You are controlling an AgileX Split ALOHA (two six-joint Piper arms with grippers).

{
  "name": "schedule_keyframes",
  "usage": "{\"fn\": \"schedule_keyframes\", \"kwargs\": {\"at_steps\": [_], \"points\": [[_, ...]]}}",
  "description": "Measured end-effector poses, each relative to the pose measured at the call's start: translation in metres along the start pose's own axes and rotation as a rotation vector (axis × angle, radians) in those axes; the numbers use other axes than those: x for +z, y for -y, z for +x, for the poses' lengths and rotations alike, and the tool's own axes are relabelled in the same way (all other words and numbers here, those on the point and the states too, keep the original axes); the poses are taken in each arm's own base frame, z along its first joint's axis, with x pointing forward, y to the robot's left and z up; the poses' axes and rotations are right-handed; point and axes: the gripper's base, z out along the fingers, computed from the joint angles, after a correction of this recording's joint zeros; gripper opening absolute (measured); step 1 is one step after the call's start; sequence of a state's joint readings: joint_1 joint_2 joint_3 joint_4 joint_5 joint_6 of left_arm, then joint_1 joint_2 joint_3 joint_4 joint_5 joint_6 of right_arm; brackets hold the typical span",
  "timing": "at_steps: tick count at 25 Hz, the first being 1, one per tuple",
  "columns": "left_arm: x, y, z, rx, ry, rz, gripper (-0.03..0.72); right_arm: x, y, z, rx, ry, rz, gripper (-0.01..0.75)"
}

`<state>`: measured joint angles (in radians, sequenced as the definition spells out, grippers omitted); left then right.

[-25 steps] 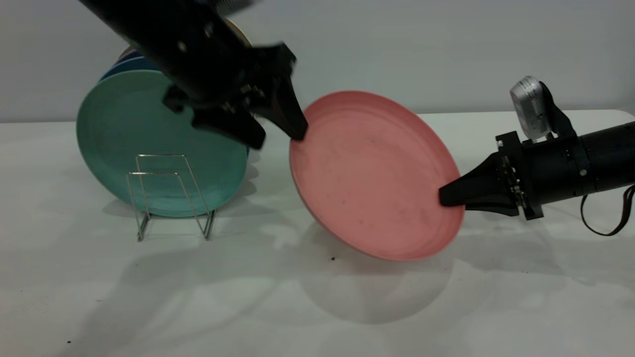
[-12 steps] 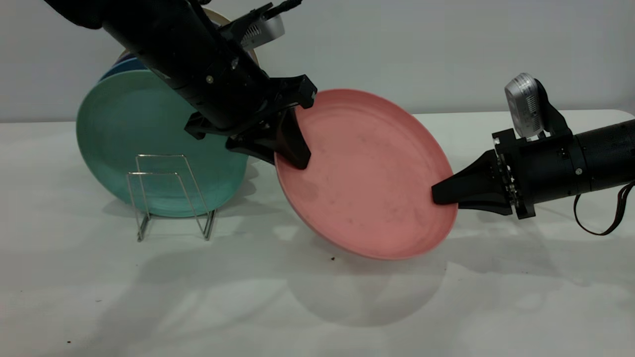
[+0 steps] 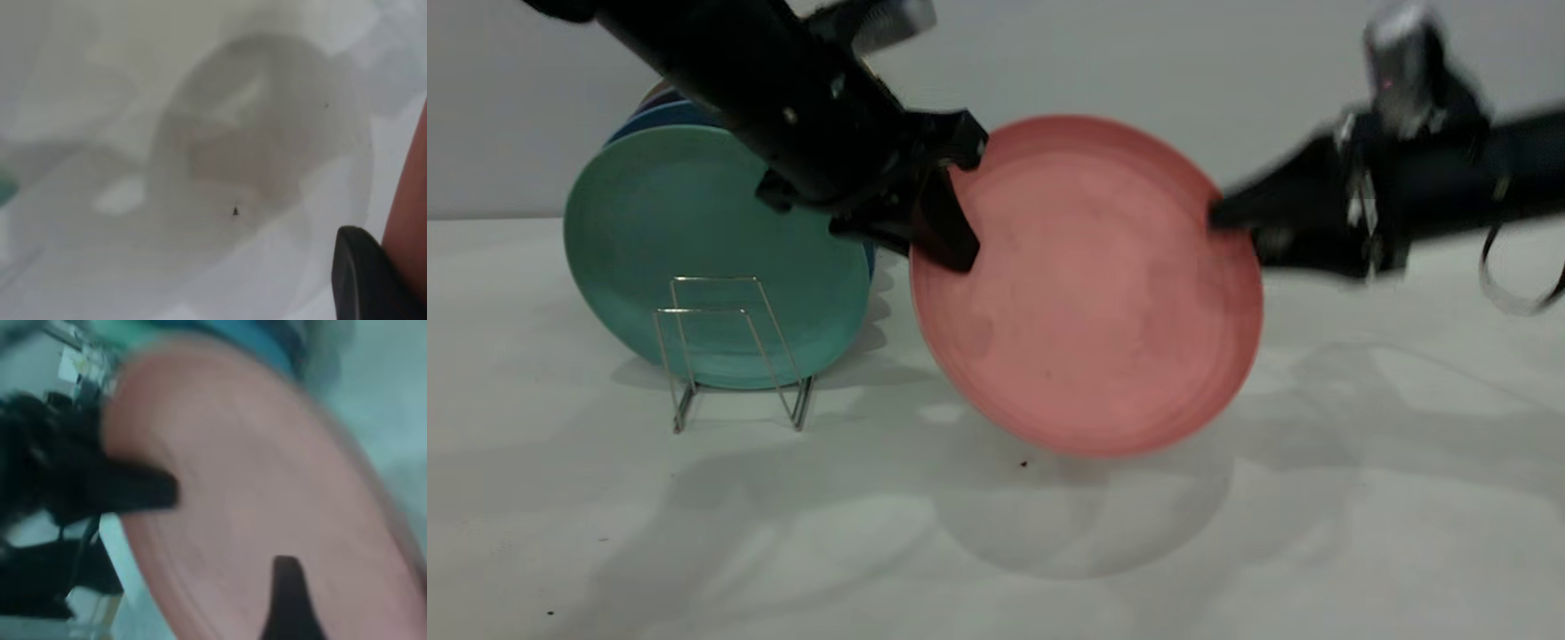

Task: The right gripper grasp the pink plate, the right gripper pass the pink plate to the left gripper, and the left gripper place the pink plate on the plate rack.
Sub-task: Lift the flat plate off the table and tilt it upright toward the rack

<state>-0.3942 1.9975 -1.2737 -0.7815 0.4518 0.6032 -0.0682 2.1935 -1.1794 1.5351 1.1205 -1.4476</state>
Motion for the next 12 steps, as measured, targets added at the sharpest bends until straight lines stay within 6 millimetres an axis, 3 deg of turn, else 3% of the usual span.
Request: {"fn": "schedule_keyframes", "kwargs": {"at_steps": [2, 5, 8, 12], "points": [[-0.006, 0.001, -0.001, 0.074, 0.000, -0.007, 0.059, -0.020, -0.023, -0.019, -0.045, 0.057, -0.003, 0.589], [-0.024, -0.001, -0.005, 0.196, 0.013, -0.037, 0.059, -0.058, -0.066, -0.042, -0.138, 0.114, 0.018, 0.588], [-0.054, -0.002, -0.011, 0.361, 0.042, -0.086, 0.059, -0.091, -0.108, -0.049, -0.230, 0.095, 0.071, 0.546], [-0.099, -0.004, -0.015, 0.556, 0.071, -0.160, 0.059, -0.119, -0.161, -0.039, -0.302, -0.009, 0.168, 0.511]]}}
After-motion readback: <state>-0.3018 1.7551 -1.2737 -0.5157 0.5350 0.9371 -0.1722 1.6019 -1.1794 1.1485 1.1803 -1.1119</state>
